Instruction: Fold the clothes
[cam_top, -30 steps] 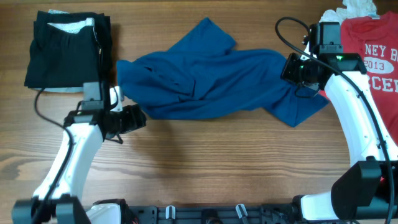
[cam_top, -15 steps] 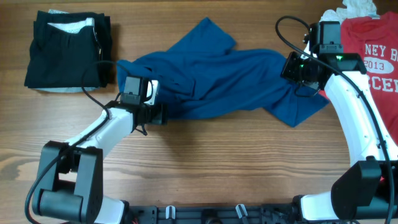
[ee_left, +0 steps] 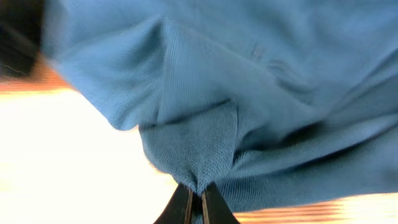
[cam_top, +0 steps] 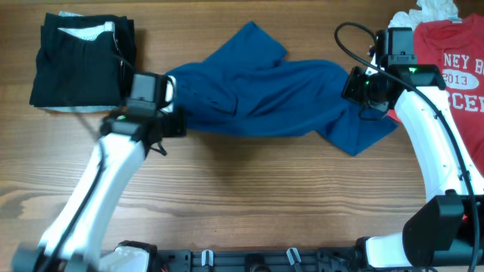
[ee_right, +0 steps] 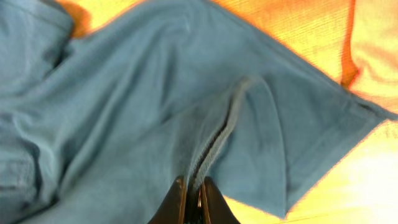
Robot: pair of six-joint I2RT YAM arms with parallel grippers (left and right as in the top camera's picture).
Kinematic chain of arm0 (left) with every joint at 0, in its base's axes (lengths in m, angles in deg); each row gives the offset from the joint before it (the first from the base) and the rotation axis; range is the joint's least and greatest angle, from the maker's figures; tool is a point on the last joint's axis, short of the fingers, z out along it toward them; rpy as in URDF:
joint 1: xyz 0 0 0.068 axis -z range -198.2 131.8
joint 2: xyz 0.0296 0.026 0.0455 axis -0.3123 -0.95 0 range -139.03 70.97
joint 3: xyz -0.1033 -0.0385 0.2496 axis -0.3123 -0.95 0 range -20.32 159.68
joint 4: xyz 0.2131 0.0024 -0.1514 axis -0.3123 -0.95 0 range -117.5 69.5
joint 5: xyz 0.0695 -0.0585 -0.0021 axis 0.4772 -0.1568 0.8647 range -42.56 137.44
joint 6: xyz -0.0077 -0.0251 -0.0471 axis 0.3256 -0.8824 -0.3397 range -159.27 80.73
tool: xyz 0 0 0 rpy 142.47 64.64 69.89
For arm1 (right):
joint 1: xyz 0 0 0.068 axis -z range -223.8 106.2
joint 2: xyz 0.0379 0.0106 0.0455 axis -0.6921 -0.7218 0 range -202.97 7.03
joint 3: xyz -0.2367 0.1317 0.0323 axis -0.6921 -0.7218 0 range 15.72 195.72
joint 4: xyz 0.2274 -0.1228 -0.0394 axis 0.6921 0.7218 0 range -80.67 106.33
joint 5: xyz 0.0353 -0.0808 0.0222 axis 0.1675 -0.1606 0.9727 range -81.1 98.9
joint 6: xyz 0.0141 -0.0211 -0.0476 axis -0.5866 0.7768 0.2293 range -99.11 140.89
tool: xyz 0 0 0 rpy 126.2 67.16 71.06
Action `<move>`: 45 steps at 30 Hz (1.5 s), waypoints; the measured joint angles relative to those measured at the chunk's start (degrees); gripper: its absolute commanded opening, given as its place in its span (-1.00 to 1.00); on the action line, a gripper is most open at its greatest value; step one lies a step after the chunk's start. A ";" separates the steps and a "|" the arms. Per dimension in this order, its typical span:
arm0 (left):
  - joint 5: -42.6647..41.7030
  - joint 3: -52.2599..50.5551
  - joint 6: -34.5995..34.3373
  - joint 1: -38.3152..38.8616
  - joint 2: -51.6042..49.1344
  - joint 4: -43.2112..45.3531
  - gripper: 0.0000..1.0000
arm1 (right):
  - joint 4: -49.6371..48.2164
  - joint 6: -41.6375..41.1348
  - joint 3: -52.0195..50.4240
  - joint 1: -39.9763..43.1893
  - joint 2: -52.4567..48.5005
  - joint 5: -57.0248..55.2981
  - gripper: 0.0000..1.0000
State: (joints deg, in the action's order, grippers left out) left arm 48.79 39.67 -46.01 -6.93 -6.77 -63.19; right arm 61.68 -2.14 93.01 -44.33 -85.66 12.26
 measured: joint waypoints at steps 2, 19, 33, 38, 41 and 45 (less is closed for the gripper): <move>1.46 3.80 -0.07 0.00 5.84 -3.08 -0.92 | 2.54 0.00 0.61 0.33 0.44 -0.02 -0.91; 3.04 18.21 -3.48 0.00 31.01 -19.65 -0.92 | 17.44 -0.02 11.37 0.98 29.64 -3.26 -0.91; 3.52 18.38 -1.22 0.00 -9.90 -5.01 -0.92 | 8.90 0.90 11.45 1.22 -8.61 -6.45 -0.91; 3.54 18.38 0.57 0.00 -23.80 7.45 -0.84 | 2.95 1.53 11.43 3.02 -19.78 -5.95 -0.91; 3.48 18.36 1.29 0.04 -26.86 10.80 0.07 | 1.60 1.73 11.41 4.46 -23.17 -5.07 -0.91; 3.39 18.64 1.70 0.39 -26.84 8.04 0.43 | 0.85 2.27 11.41 6.05 -23.47 -3.72 -0.84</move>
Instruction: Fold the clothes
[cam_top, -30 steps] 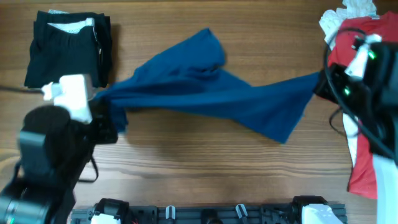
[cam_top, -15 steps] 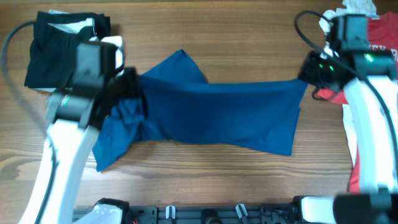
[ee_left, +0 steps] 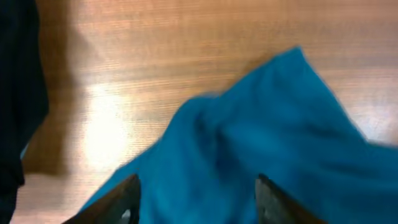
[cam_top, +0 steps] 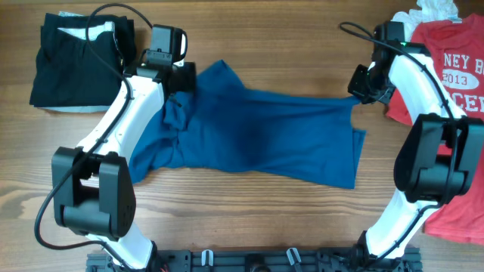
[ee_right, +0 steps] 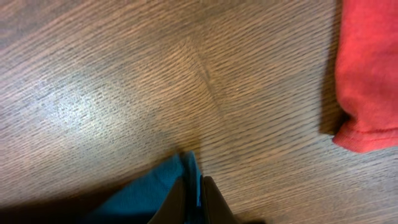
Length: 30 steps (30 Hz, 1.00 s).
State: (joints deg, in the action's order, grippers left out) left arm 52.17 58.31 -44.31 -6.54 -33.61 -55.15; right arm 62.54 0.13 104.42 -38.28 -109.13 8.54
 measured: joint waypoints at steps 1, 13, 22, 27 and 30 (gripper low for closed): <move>-0.04 0.13 -0.02 0.09 0.28 -2.69 0.45 | 0.15 0.13 0.00 0.35 0.00 0.59 -0.82; -0.04 1.25 4.31 1.33 10.82 -31.01 0.07 | 0.50 1.64 0.00 0.59 0.00 4.13 -0.78; 1.09 -0.96 14.45 3.34 2.71 -31.17 -0.04 | 0.70 1.70 0.00 0.59 0.00 5.42 -0.77; 6.14 -1.07 14.80 3.34 -2.97 -31.12 0.01 | 1.18 1.84 0.00 0.59 0.00 5.51 -0.76; 10.45 -1.14 12.92 3.19 -5.11 -30.86 -0.01 | 1.20 2.03 0.00 0.59 0.00 5.51 -0.75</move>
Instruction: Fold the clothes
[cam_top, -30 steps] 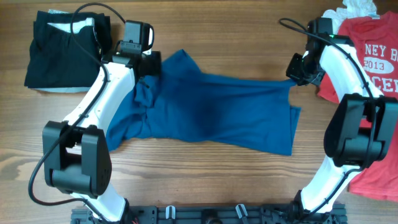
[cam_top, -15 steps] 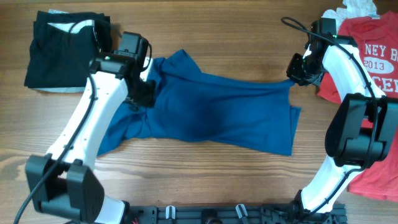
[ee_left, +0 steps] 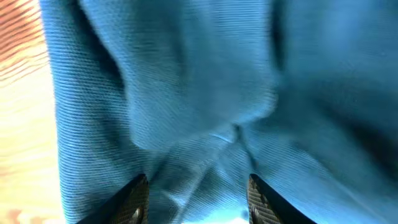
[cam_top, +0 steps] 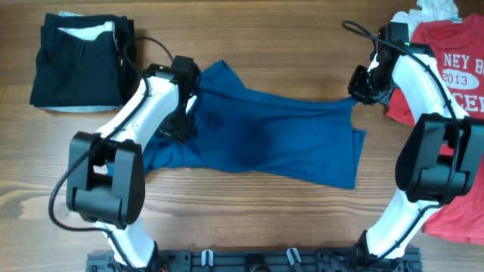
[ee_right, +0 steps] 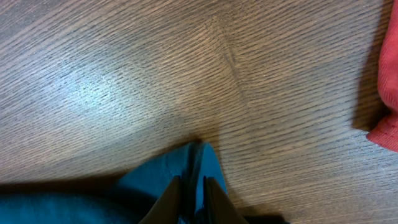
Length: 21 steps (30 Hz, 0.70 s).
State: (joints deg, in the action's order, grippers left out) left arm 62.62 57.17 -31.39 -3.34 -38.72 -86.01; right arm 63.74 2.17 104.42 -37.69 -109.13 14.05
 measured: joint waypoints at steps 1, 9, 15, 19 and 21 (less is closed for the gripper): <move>1.01 -0.02 -0.55 -0.26 -0.52 0.17 -0.04 | 0.00 0.02 0.00 0.00 0.00 0.00 -0.75; 4.39 -0.09 -3.15 -5.27 -1.38 1.57 -0.36 | -0.02 0.02 0.00 0.00 0.00 0.00 -0.74; 4.70 -0.15 -4.74 -10.16 -1.38 6.47 -0.41 | -0.02 0.04 0.00 0.00 0.00 0.00 -0.72; 4.72 -0.15 -6.82 -11.96 -1.38 8.52 -0.38 | -0.02 0.57 0.00 0.00 0.00 0.00 -0.65; 4.72 -0.13 -7.67 -11.15 -1.38 7.93 -0.40 | -0.02 0.66 0.00 0.00 0.00 0.00 -0.65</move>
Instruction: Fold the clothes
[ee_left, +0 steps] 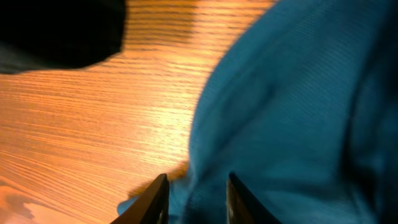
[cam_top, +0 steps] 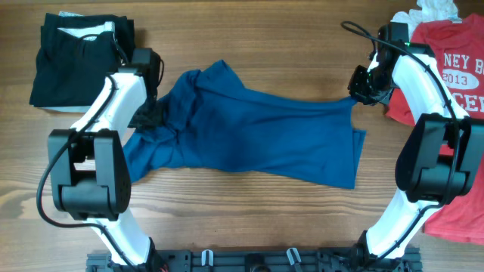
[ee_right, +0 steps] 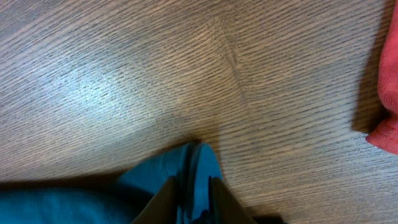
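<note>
A blue shirt [cam_top: 265,140] lies spread across the middle of the table, bunched in folds at its left end. My left gripper [cam_top: 151,113] sits at that bunched left edge. In the left wrist view the left gripper [ee_left: 196,202] is open with blue cloth [ee_left: 292,112] between and under its fingers. My right gripper [cam_top: 355,92] is at the shirt's far right corner. In the right wrist view the right gripper [ee_right: 189,202] has its fingers slightly parted, with the blue corner [ee_right: 199,168] lying between them.
A folded black garment [cam_top: 76,57] lies at the far left, close to my left arm. A red printed shirt [cam_top: 450,75] lies at the right edge with white cloth [cam_top: 435,9] behind it. The arm bases stand along the front edge.
My left gripper has moved left, from over the shirt's bunched folds to its left edge near the black pile, and is still open. The right fingers stand a little wider apart around the corner.
Both grippers were shut on the blue shirt, holding it bunched between them. Then the shirt lay spread out, the left gripper open at its far left and the right still pinching the right corner. The left gripper then hovered open over the folds, and now at the edge.
</note>
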Robot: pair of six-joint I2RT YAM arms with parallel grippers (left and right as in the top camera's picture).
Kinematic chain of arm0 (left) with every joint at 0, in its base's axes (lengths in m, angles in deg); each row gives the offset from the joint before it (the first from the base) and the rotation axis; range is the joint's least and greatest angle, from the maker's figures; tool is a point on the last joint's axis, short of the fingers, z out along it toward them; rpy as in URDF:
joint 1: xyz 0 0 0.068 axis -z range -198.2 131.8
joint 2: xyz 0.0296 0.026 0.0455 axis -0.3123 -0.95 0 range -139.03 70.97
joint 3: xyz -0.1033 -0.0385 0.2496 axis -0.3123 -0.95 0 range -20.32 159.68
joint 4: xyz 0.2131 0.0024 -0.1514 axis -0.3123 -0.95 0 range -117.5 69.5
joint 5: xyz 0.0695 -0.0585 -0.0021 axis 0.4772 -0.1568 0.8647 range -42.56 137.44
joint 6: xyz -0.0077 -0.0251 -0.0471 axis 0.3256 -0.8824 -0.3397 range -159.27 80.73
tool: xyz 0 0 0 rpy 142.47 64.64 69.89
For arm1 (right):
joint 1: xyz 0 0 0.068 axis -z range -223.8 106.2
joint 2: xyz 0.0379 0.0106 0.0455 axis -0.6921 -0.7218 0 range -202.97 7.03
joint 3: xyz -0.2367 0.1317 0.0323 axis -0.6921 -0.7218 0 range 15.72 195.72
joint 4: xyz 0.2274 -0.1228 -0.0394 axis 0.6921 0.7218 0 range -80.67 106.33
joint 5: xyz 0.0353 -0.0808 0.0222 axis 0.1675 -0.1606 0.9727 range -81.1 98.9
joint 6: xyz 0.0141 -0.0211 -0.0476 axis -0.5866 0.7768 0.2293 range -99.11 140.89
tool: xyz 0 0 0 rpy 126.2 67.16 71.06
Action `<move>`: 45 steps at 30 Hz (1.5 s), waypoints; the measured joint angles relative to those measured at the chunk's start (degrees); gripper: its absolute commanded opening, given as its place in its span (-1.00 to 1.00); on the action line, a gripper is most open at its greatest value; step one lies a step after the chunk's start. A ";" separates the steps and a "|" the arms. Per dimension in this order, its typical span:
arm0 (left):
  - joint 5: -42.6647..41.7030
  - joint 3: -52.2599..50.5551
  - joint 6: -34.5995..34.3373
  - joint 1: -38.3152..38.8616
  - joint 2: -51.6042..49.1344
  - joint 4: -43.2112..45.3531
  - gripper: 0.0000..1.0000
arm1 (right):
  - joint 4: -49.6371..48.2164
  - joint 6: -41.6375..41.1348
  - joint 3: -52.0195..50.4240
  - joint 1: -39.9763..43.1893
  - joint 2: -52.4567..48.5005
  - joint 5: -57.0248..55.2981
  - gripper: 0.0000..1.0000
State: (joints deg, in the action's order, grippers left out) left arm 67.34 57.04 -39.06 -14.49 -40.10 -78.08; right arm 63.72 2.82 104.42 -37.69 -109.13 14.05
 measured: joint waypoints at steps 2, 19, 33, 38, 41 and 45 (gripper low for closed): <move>0.00 0.00 -0.61 2.14 0.31 -0.26 -0.40 | 0.00 0.00 0.00 0.00 0.00 0.00 -0.65; -3.69 -1.46 11.19 13.09 4.00 8.74 -0.39 | 0.20 0.00 0.00 0.00 0.00 0.00 -0.65; -7.13 -3.82 17.92 15.19 2.86 9.05 -0.02 | 0.20 0.24 0.00 0.00 0.00 0.00 -0.63; -5.86 -3.82 16.83 12.98 1.62 8.81 0.06 | 0.20 0.42 0.00 0.00 0.00 0.00 -0.63; -5.64 -3.87 16.61 12.87 1.25 8.37 0.16 | 0.17 0.42 0.00 0.00 0.00 0.00 -0.63; -5.64 -3.87 16.41 12.87 1.22 8.37 0.14 | -0.07 0.42 0.00 0.00 0.00 0.00 -0.63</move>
State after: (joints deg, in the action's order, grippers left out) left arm 61.70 53.17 -22.65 -1.62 -38.88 -69.71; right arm 63.65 3.24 104.42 -37.69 -109.13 14.05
